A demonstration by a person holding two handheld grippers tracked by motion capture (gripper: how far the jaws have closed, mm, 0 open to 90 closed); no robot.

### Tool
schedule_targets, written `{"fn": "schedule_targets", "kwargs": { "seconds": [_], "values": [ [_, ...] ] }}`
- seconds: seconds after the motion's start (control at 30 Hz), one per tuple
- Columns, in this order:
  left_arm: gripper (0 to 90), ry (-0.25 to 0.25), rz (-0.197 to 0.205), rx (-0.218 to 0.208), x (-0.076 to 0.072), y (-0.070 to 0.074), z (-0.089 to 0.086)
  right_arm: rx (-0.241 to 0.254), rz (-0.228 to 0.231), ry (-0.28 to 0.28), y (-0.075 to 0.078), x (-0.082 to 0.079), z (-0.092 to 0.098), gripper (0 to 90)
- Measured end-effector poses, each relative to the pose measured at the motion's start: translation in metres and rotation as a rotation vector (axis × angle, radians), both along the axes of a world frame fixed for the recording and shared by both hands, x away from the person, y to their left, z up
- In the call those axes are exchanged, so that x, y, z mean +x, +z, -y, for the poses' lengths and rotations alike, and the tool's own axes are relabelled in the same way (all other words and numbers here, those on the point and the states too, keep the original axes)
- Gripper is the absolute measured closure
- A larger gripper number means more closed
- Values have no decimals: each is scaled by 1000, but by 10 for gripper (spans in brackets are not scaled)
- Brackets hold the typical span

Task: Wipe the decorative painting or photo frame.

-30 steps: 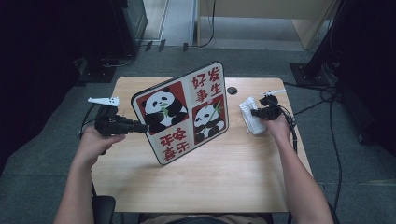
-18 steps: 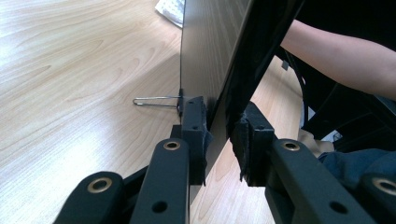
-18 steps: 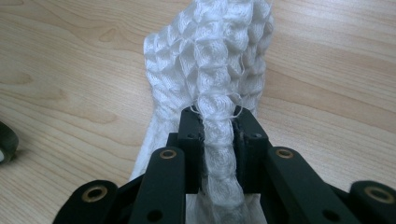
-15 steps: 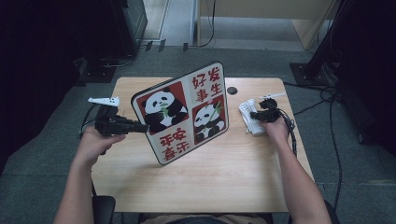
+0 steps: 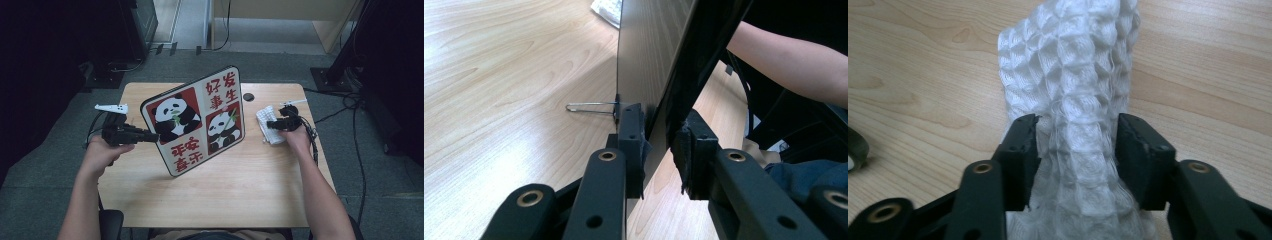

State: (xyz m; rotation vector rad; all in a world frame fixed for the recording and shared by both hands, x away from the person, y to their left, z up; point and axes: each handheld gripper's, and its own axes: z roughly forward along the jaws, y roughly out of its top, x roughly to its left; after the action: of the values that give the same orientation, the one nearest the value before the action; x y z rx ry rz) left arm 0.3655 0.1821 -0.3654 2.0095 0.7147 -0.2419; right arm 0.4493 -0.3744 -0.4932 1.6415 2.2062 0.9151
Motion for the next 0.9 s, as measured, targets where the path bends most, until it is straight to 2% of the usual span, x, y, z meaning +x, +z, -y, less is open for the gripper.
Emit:
{"fn": "schedule_targets", "kwargs": {
  "seconds": [0.13,0.4,0.5,0.6,0.9],
  "values": [
    [750,0,0,1,0,0,0,21,-5,-1,5,0,2,445],
    [749,1,0,4,0,0,0,39,38,-5,21,-6,6,424],
    [748,3,0,7,0,0,0,27,44,-3,26,-9,5,417],
    [746,4,1,12,-1,0,0,-20,44,11,30,-14,3,415],
    [738,20,1,19,0,0,0,-4,56,52,43,-28,-9,411]
  ]
}}
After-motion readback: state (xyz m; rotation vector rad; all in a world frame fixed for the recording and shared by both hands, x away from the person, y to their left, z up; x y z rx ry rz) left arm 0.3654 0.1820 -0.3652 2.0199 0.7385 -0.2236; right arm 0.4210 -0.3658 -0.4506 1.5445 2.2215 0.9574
